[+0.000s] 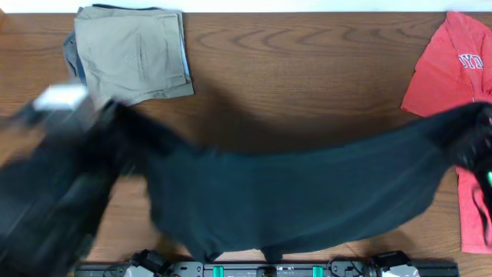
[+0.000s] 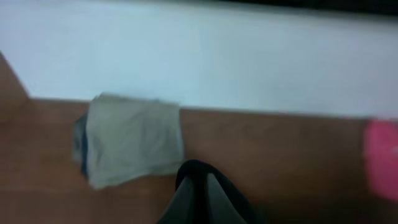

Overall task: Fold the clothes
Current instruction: 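Lift the shirt with both grippers and lay it flat at center, then release the shirt and move the left gripper to its lower left hem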

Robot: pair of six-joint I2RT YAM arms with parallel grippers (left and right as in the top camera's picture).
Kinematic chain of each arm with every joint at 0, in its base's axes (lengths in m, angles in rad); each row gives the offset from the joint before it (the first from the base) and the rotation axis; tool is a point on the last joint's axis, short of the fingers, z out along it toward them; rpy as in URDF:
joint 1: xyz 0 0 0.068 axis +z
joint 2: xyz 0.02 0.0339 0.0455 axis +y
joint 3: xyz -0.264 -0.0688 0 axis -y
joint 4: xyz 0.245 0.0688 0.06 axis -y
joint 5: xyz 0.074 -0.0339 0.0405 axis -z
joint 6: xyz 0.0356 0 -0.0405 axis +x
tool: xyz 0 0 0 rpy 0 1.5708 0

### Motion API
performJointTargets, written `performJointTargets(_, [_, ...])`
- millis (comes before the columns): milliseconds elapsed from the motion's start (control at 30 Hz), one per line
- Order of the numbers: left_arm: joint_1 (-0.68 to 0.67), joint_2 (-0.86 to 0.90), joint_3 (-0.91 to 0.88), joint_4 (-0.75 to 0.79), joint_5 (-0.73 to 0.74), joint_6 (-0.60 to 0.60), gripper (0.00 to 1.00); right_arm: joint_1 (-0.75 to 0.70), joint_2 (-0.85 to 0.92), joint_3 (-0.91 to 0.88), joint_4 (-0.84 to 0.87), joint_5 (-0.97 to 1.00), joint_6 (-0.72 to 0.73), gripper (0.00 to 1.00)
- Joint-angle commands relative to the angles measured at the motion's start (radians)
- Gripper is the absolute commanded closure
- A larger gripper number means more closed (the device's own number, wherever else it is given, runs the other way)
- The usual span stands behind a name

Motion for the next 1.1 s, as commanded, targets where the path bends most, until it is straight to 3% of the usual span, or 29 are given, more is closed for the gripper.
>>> performJointTargets(0, [0.012, 0.162, -0.005, 0.045, -0.084, 0.049, 0.94, -0.009, 0.135, 0.001, 0.023, 0.132, -0.019, 0.99])
performJointTargets(300, [0.132, 0.633, -0.005, 0.332, -0.076, 0.060, 0.94, -0.110, 0.472, 0.001, 0.220, 0.108, -0.019, 0.98])
performJointTargets(367, [0.155, 0.731, -0.005, 0.405, -0.076, 0.089, 0.93, -0.148, 0.560, 0.001, 0.270, 0.089, -0.019, 0.94])
performJointTargets(400, [0.166, 0.787, -0.005, 0.439, -0.076, 0.091, 0.72, -0.169, 0.612, 0.001, 0.291, 0.077, -0.019, 0.78])
performJointTargets(433, [0.170, 0.819, -0.005, 0.451, -0.076, 0.090, 0.38, -0.181, 0.644, 0.001, 0.298, 0.072, -0.021, 0.66])
performJointTargets(467, [0.174, 0.857, -0.005, 0.457, -0.076, 0.090, 0.03, -0.193, 0.682, 0.001, 0.302, 0.067, -0.027, 0.39])
performJointTargets(500, [0.176, 0.885, -0.005, 0.459, -0.076, 0.090, 0.02, -0.203, 0.712, 0.001, 0.300, 0.065, -0.027, 0.06])
performJointTargets(533, [0.176, 0.909, -0.005, 0.454, -0.076, 0.090, 0.02, -0.213, 0.741, 0.001, 0.294, 0.056, -0.029, 0.01])
performJointTargets(767, [0.171, 0.911, -0.005, 0.354, -0.075, 0.084, 0.02, -0.259, 0.790, 0.002, 0.196, -0.049, -0.042, 0.01])
performJointTargets(867, [0.164, 0.859, -0.005, 0.246, -0.059, 0.028, 0.02, -0.262, 0.763, 0.002, 0.132, -0.111, -0.042, 0.01])
performJointTargets(1067, [0.163, 0.747, -0.005, -0.043, 0.197, 0.014, 0.02, -0.261, 0.730, 0.002, -0.046, -0.182, -0.042, 0.01])
